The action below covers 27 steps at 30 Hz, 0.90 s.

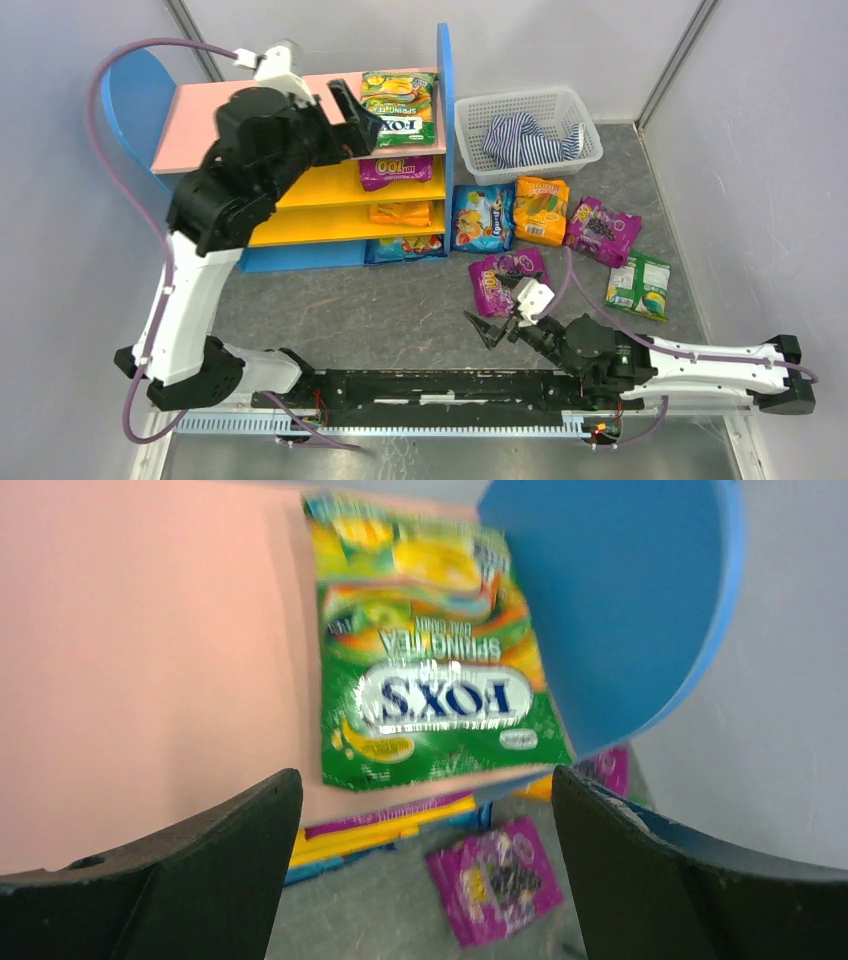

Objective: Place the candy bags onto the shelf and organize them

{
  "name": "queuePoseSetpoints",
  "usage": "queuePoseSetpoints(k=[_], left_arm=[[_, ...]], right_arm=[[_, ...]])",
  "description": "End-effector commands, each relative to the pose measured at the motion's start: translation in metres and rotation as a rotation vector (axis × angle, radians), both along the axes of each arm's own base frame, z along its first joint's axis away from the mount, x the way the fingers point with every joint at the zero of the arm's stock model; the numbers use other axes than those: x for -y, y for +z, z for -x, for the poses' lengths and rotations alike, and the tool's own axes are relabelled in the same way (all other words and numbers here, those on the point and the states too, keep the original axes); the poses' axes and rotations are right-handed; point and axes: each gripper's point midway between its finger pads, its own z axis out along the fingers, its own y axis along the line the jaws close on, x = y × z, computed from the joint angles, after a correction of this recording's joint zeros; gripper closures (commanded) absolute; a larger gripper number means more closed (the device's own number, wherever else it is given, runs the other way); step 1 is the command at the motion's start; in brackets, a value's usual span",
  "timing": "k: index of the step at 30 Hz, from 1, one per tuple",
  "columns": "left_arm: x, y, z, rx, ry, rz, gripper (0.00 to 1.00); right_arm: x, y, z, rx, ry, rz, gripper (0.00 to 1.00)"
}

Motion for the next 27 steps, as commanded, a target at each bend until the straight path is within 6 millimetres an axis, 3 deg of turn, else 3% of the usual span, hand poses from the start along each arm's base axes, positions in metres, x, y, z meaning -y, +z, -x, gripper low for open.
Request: queuePoseSetpoints(k=[1,7,11,14,17,20,25,27], left_arm=[[0.018,-0.021,0.016,-0.013,-0.155,-0.013,0.00],[0.001,-0.071,0.079,-0.079,-0.274,0.006,0.00],[-0.005,-0.104,0.123,-0.108,-0.388,0.029,0.00],[-0.007,-0.122,0.146,-0.119,-0.452,0.043,0.00],[0.001,-0.151,0.159,-0.163,-0.527,0.059,0.00],[0.015,-0.188,0.163,-0.239,-0.594,0.074,0.00],[0.031,-0.225,0.160,-0.308,-0.628,0.145,0.00],[0.037,-0.242,0.160,-0.355,-0.635,0.169,0.00]], right_arm=[[0.027,-0.015,-0.026,-0.094,-0.254,0.083,0.02],[0.048,-0.058,-0.046,-0.139,-0.440,0.239,0.02],[0.051,-0.087,-0.071,-0.235,-0.459,0.319,0.02],[0.065,-0.099,-0.089,-0.302,-0.539,0.357,0.02],[0.087,-0.113,-0.104,-0.369,-0.626,0.391,0.02],[0.092,-0.124,-0.114,-0.447,-0.583,0.370,0.02],[0.104,-0.124,-0.139,-0.514,-0.550,0.303,0.02],[0.099,-0.123,-0.149,-0.554,-0.485,0.233,0.02]])
